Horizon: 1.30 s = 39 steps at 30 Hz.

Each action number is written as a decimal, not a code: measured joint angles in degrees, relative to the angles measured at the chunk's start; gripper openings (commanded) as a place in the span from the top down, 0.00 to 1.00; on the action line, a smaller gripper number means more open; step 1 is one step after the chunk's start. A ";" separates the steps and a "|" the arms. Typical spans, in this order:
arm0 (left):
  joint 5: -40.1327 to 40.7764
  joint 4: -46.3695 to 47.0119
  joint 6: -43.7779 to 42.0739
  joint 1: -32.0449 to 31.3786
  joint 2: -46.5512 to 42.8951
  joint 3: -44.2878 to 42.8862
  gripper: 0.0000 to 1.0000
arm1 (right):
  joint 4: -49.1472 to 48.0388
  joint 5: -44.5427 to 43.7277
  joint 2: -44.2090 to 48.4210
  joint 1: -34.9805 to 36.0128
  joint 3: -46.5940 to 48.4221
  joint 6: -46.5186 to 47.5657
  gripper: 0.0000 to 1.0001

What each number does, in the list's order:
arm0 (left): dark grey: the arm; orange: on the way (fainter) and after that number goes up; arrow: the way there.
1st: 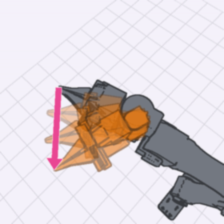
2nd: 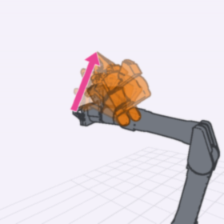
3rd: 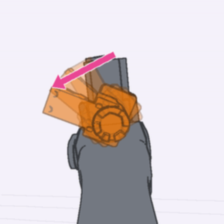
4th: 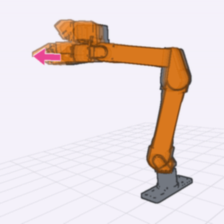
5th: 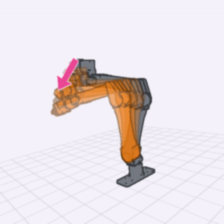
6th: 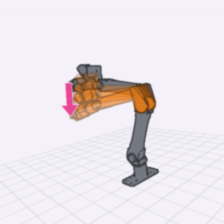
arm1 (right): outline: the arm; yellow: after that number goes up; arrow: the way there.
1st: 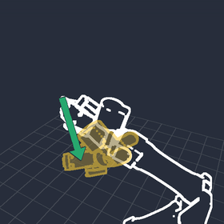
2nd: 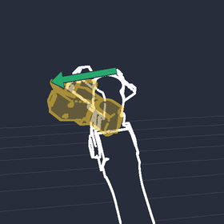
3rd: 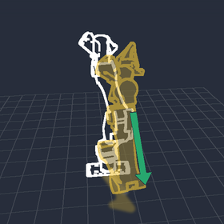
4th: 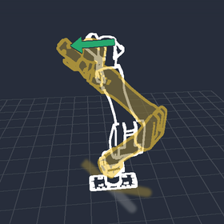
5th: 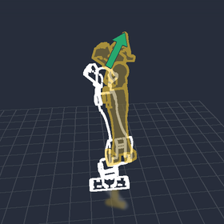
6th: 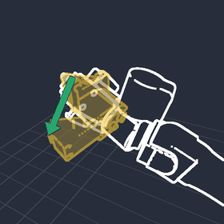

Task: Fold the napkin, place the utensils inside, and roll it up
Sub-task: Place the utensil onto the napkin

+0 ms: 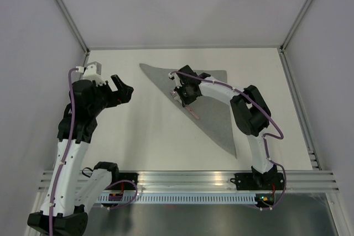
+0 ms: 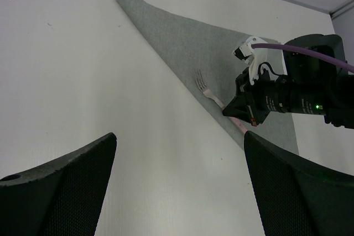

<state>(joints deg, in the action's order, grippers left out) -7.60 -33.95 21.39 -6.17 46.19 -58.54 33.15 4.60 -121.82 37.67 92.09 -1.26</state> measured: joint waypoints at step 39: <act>0.00 0.00 0.00 0.00 1.33 0.00 0.00 | -2.34 -1.05 -1.03 0.37 -0.15 1.14 1.00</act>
<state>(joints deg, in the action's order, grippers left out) -7.60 -33.95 21.39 -6.17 47.53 -58.54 30.81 3.55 -122.85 38.04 91.94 -0.12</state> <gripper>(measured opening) 0.994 0.044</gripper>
